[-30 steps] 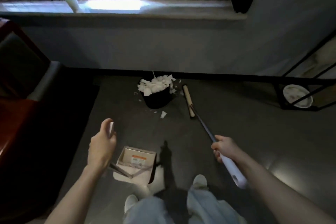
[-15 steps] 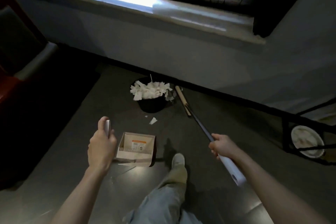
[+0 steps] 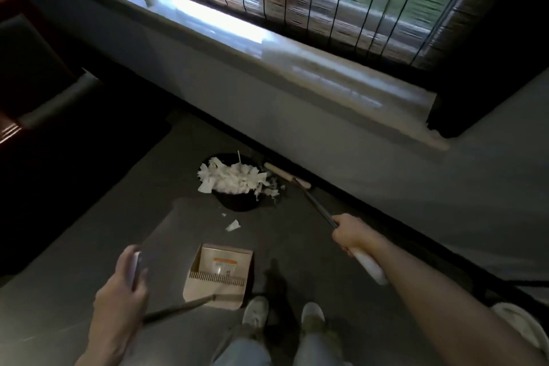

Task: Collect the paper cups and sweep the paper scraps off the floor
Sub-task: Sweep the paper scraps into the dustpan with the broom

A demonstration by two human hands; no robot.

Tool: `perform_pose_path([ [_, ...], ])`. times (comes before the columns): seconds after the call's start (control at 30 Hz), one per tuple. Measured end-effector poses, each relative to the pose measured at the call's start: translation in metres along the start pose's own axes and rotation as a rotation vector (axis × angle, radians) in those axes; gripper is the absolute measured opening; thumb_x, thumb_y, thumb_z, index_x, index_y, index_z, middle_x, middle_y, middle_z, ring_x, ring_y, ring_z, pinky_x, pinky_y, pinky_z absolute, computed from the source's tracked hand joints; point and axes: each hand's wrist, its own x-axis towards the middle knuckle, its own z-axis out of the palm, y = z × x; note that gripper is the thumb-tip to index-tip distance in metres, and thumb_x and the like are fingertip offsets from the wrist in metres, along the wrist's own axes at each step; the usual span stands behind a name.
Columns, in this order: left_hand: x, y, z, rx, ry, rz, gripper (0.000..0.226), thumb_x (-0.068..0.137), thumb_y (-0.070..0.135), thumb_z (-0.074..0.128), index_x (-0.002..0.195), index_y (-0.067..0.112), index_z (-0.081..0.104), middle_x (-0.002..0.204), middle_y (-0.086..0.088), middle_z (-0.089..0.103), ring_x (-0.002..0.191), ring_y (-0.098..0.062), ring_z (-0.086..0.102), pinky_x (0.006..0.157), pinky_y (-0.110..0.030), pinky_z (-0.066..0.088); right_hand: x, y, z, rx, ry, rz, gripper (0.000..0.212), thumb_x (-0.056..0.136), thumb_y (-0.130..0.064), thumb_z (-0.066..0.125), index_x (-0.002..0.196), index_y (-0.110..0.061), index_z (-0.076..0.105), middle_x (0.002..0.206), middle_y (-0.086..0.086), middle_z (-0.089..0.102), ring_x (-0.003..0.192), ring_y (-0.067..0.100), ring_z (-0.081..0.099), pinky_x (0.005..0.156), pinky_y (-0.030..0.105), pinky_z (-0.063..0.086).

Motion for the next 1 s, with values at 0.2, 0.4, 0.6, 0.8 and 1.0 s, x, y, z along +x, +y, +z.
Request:
perform_pose_path([
  [0.2, -0.003, -0.015, 0.015, 0.024, 0.066, -0.02, 0.04, 0.089, 0.01, 0.061, 0.112, 0.039, 0.045, 0.116, -0.015, 0.066, 0.107, -0.037, 0.062, 0.082, -0.042, 0.044, 0.055, -0.002, -0.004, -0.211, -0.079, -0.008, 0.061, 0.091, -0.008, 0.04, 0.149, -0.022, 0.028, 0.105, 0.013, 0.057, 0.071, 0.022, 0.061, 0.046, 0.025, 0.049],
  [0.4, -0.005, -0.012, 0.017, 0.09, 0.066, 0.019, 0.035, 0.09, 0.011, 0.059, 0.122, 0.023, 0.048, 0.104, -0.021, 0.068, 0.091, -0.043, 0.065, 0.071, -0.042, 0.046, 0.043, 0.002, 0.018, -0.426, -0.209, 0.029, 0.078, 0.089, -0.003, 0.045, 0.153, -0.021, 0.006, 0.107, 0.013, 0.058, 0.065, 0.02, 0.055, 0.045, 0.027, 0.045],
  [0.6, -0.006, -0.009, 0.008, 0.052, 0.047, 0.075, 0.036, 0.09, 0.009, 0.059, 0.124, 0.015, 0.051, 0.097, -0.024, 0.066, 0.088, -0.046, 0.064, 0.072, -0.041, 0.044, -0.012, 0.014, 0.046, -0.345, -0.264, 0.067, 0.081, 0.082, -0.001, 0.049, 0.152, -0.02, 0.013, 0.118, 0.014, 0.054, 0.083, 0.024, 0.058, 0.056, 0.028, 0.048],
  [0.8, -0.009, -0.022, -0.005, 0.028, -0.076, 0.215, 0.033, 0.093, 0.015, 0.057, 0.124, 0.024, 0.05, 0.11, -0.016, 0.068, 0.1, -0.034, 0.065, 0.079, -0.035, 0.046, -0.042, 0.025, 0.03, 0.36, -0.194, 0.221, 0.047, 0.081, 0.004, 0.053, 0.125, -0.014, 0.053, 0.053, 0.006, 0.052, 0.042, 0.012, 0.045, 0.04, 0.023, 0.035],
  [1.0, -0.003, -0.035, -0.02, 0.066, -0.134, 0.271, 0.037, 0.092, 0.015, 0.057, 0.127, 0.027, 0.049, 0.118, -0.007, 0.066, 0.106, -0.029, 0.063, 0.083, -0.034, 0.045, -0.048, 0.0, 0.027, 0.25, -0.142, 0.222, 0.048, 0.083, 0.004, 0.052, 0.127, -0.016, 0.049, 0.071, 0.011, 0.054, 0.047, 0.013, 0.046, 0.043, 0.023, 0.038],
])
